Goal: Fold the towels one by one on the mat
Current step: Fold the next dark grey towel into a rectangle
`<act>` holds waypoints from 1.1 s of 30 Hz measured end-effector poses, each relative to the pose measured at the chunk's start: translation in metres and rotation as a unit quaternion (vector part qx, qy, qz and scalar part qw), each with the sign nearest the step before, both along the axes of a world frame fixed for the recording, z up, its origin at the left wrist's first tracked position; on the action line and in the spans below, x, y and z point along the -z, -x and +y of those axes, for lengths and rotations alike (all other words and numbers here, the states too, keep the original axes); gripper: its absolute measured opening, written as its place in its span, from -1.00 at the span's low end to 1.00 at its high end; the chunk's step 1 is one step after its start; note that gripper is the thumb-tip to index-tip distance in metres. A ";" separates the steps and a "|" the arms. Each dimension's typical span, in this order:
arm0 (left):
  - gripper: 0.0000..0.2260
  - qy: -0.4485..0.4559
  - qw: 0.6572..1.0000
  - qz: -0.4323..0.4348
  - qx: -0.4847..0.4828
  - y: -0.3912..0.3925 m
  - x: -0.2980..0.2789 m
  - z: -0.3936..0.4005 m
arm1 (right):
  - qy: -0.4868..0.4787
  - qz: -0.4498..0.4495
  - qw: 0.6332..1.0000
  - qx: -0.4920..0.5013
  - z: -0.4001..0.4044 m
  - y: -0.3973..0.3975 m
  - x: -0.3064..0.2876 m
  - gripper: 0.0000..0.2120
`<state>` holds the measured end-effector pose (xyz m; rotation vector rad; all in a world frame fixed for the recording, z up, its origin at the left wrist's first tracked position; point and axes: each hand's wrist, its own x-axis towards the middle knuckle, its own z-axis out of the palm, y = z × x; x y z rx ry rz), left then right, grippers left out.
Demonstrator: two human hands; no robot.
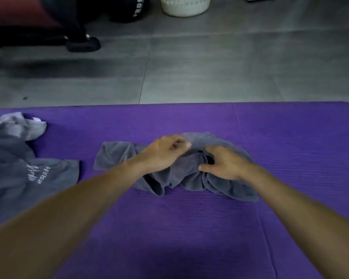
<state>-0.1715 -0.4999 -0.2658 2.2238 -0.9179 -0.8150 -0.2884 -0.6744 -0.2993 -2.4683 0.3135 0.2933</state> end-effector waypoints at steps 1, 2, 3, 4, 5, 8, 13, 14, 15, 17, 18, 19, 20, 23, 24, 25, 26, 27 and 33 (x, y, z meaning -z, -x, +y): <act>-0.62 -0.050 0.995 -0.086 0.028 -0.005 0.004 0.008 | -0.016 -0.026 1.000 -0.003 0.001 -0.005 0.006 -0.53; -0.56 -0.114 0.975 -0.179 0.074 -0.010 0.008 0.017 | -0.032 -0.043 0.999 0.001 0.003 -0.009 0.007 -0.63; -0.49 -0.167 0.946 -0.250 0.118 -0.013 0.010 0.026 | -0.038 -0.067 0.997 0.011 0.005 -0.014 0.010 -0.77; -0.43 -0.193 0.924 -0.297 0.143 -0.014 0.012 0.033 | -0.034 -0.084 0.995 0.041 0.008 -0.018 0.013 -0.90; -0.41 -0.192 0.914 -0.327 0.147 -0.013 0.014 0.040 | -0.035 -0.104 0.990 0.088 0.010 -0.022 0.018 -0.92; -0.56 -0.102 0.907 -0.385 0.133 -0.003 0.025 0.062 | -0.070 -0.083 0.962 0.250 0.014 -0.022 0.032 -0.71; -0.35 -0.183 0.886 -0.395 0.158 0.026 0.067 0.071 | -0.220 -0.080 0.912 0.338 0.003 0.022 0.027 -0.78; -0.30 -0.193 0.887 -0.399 0.126 0.032 0.074 0.066 | -0.222 -0.060 0.916 0.328 -0.004 0.030 0.025 -0.78; -0.30 -0.191 0.888 -0.406 0.096 0.035 0.078 0.059 | -0.224 -0.041 0.922 0.314 -0.012 0.036 0.022 -0.78; -0.51 -0.144 0.889 -0.431 0.056 0.034 0.079 0.047 | -0.241 -0.024 0.927 0.288 -0.028 0.046 0.015 -0.84; -0.66 -0.109 0.893 -0.433 0.055 0.029 0.077 0.043 | -0.233 -0.031 0.931 0.281 -0.035 0.051 0.011 -0.87; -0.78 -0.069 0.907 -0.412 0.059 0.025 0.071 0.041 | -0.202 -0.038 0.939 0.275 -0.041 0.056 0.006 -0.87; -0.86 -0.022 0.933 -0.355 0.051 0.022 0.062 0.040 | -0.162 -0.044 0.948 0.270 -0.043 0.062 0.000 -0.85; -0.92 0.023 0.998 -0.067 0.001 0.020 0.025 0.028 | -0.035 -0.083 0.947 0.309 -0.043 0.076 -0.011 -0.73; -0.93 0.022 1.000 0.003 -0.006 0.018 0.015 0.022 | -0.009 -0.096 0.938 0.333 -0.041 0.081 -0.014 -0.70; -0.94 0.026 0.999 0.047 -0.011 0.018 0.008 0.018 | 0.015 -0.106 0.930 0.352 -0.037 0.086 -0.015 -0.67; -0.95 0.029 0.997 0.075 -0.014 0.016 0.005 0.015 | 0.037 -0.116 0.923 0.366 -0.032 0.091 -0.014 -0.64; -0.90 0.018 0.996 0.087 -0.015 0.017 0.002 0.014 | 0.056 -0.124 0.918 0.372 -0.025 0.095 -0.011 -0.64; -0.34 -0.211 0.954 -0.201 0.070 0.030 0.034 0.025 | 0.052 -0.032 0.945 0.320 0.018 0.089 0.022 -0.42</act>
